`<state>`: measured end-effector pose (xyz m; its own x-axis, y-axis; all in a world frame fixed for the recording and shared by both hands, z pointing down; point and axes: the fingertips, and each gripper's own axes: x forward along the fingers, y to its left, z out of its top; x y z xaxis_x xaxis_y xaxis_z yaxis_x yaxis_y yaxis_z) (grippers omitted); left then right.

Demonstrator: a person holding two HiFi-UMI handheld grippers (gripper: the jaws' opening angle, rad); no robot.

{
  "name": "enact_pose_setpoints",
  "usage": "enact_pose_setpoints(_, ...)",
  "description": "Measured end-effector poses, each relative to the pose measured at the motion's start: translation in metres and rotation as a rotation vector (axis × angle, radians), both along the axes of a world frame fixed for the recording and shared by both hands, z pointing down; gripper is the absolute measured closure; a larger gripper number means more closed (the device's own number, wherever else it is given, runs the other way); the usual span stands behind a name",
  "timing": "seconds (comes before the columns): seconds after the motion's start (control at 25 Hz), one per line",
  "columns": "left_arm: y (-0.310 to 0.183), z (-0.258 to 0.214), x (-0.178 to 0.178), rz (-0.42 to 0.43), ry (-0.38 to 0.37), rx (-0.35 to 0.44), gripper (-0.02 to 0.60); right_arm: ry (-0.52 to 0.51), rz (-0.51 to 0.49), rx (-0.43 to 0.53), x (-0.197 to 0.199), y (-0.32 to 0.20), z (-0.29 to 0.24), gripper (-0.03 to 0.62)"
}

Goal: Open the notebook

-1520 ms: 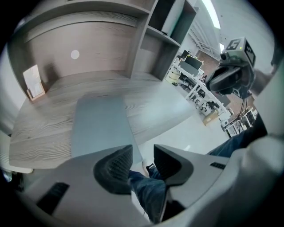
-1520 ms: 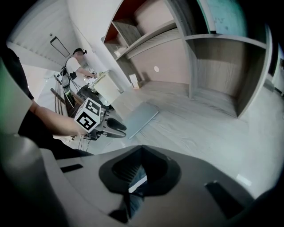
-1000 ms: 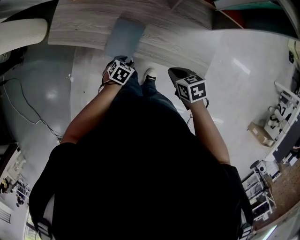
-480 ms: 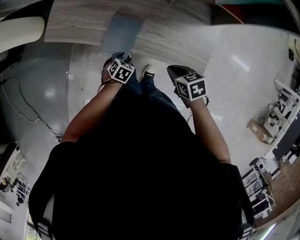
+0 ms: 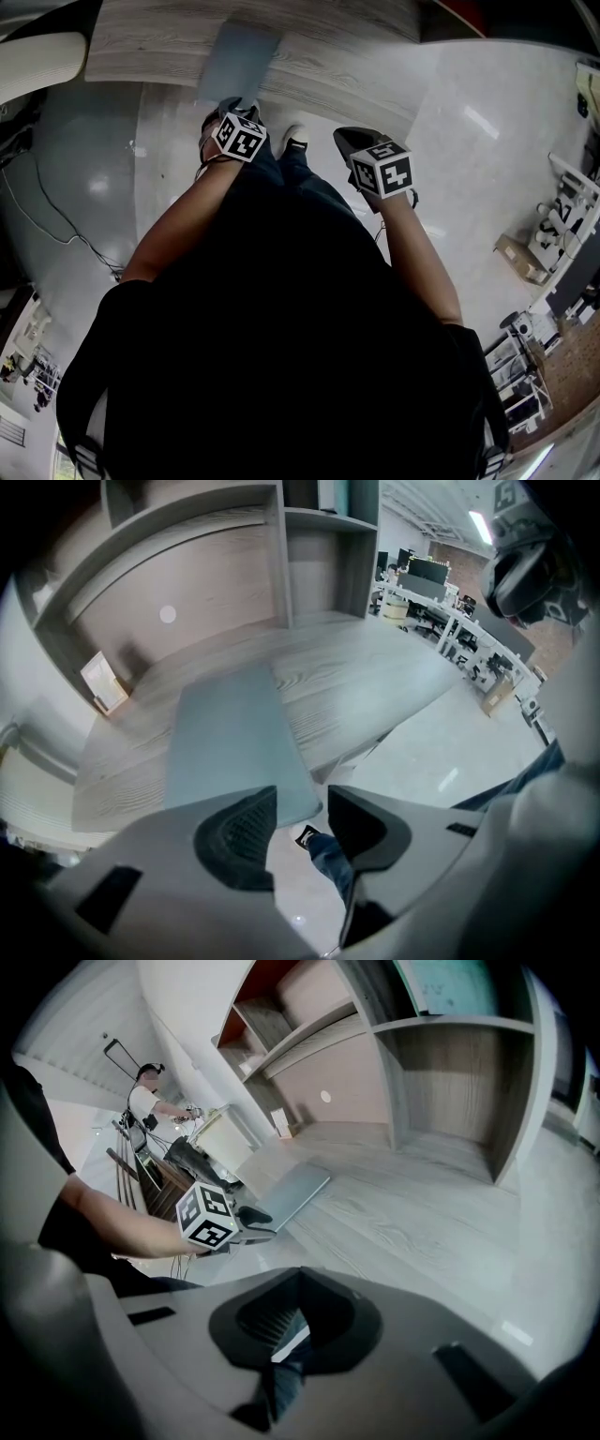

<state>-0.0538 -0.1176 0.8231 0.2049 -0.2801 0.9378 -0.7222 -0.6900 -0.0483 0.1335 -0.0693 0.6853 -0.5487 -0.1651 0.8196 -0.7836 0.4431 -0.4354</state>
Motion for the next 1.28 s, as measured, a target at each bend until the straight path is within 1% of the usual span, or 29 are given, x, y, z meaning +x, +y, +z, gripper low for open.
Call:
enact_pose_setpoints(0.28, 0.001, 0.003, 0.002, 0.029, -0.041, 0.019, 0.391, -0.002, 0.008, -0.007, 0.005, 0.007, 0.000, 0.594)
enact_pose_setpoints(0.4, 0.000, 0.006, 0.000, 0.026, -0.056, 0.026, 0.391, -0.001, 0.006, -0.008, 0.004, 0.008, 0.001, 0.594)
enact_pose_setpoints(0.56, -0.002, 0.005, -0.001, 0.015, -0.062, 0.044, 0.409, -0.001, 0.005, -0.007, 0.005, 0.011, 0.000, 0.594)
enact_pose_setpoints(0.6, -0.002, 0.004, -0.002, 0.016, -0.061, 0.049, 0.422, -0.001, 0.005, -0.008, 0.005, 0.012, 0.000, 0.594)
enact_pose_setpoints(0.8, -0.002, 0.002, -0.002, 0.019, -0.036, 0.056, 0.433, -0.001, 0.001, -0.007, 0.005, 0.016, 0.001, 0.594)
enact_pose_setpoints(1.08, -0.001, -0.004, 0.000, 0.027, -0.027, 0.074, 0.465, 0.000, 0.003, 0.000, 0.005, 0.018, -0.001, 0.594)
enact_pose_setpoints(1.28, 0.002, -0.012, 0.002, 0.025, 0.002, 0.081, 0.495, -0.003, 0.001, 0.009, 0.003, 0.022, -0.005, 0.594)
